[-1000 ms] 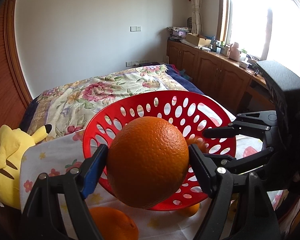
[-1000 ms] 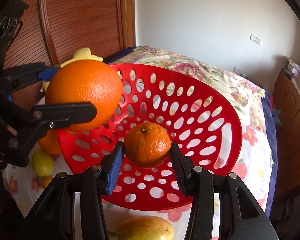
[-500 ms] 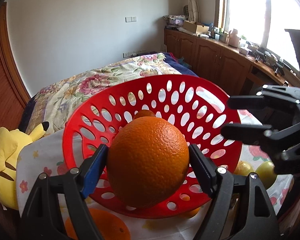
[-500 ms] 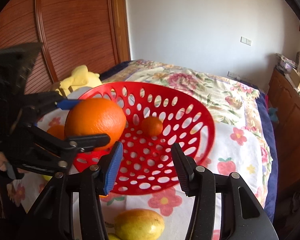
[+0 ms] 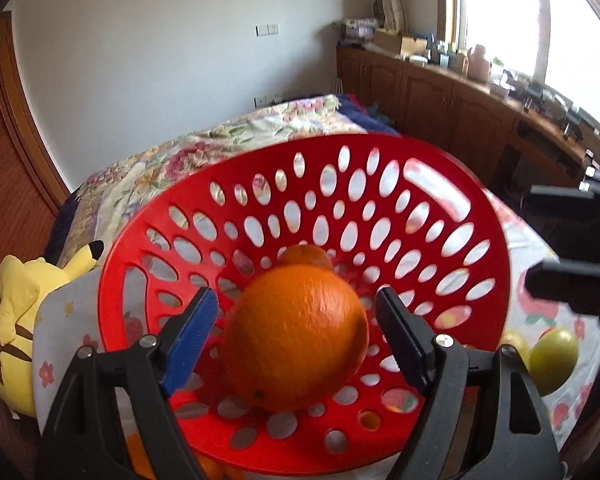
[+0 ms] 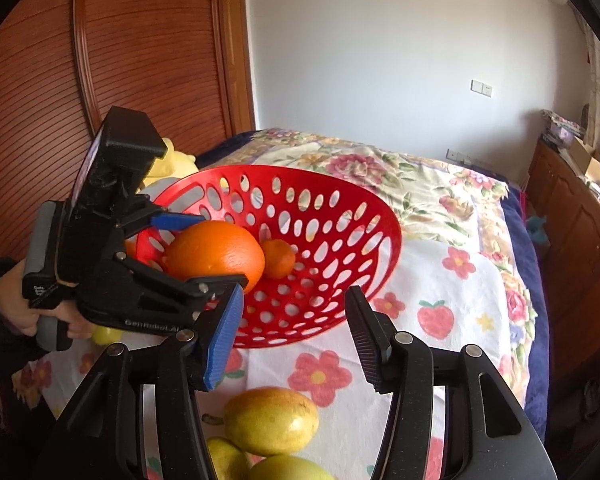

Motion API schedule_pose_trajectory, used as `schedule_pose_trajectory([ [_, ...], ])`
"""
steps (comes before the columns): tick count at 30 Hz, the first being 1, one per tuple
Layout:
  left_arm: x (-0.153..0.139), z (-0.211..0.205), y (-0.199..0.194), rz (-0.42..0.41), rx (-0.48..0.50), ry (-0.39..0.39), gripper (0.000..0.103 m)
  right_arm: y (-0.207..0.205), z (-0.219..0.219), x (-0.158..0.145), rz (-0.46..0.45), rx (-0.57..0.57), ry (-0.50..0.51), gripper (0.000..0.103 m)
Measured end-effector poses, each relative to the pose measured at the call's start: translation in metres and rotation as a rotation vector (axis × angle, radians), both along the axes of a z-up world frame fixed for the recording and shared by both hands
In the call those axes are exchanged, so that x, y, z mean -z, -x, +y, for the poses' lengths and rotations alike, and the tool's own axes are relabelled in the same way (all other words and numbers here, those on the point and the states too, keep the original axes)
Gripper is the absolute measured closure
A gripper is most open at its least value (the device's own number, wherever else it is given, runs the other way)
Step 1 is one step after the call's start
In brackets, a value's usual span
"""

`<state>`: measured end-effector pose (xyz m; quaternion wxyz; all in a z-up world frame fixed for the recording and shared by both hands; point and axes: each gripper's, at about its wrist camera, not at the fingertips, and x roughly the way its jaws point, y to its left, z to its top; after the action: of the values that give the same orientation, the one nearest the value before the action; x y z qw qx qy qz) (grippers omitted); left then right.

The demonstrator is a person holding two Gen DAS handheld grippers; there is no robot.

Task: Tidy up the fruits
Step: 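Open and withdraw both tools from the red basket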

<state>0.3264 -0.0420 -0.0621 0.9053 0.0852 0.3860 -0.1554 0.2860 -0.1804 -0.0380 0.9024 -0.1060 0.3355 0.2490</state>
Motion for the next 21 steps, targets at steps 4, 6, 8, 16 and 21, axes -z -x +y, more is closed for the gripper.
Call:
schedule_pose_trajectory([
  [4,-0.014,0.001,0.007,-0.034,-0.005,0.005,0.022,0.008,-0.007,-0.002,-0.01,0.022,-0.017,0.046],
  [6,-0.021,0.005,0.018,-0.055,-0.007,0.02,0.022,0.016,-0.012,-0.004,-0.023,0.033,-0.03,0.046],
  [8,-0.028,0.01,0.031,-0.073,-0.009,0.056,0.022,0.022,-0.018,-0.004,-0.027,0.043,-0.046,0.045],
  [16,-0.036,0.028,0.096,-0.138,-0.03,0.14,0.021,0.056,-0.041,0.004,-0.042,0.086,-0.077,0.045],
  [21,-0.023,0.032,0.128,-0.16,-0.045,0.134,0.02,0.075,-0.054,0.016,-0.03,0.124,-0.091,0.045],
])
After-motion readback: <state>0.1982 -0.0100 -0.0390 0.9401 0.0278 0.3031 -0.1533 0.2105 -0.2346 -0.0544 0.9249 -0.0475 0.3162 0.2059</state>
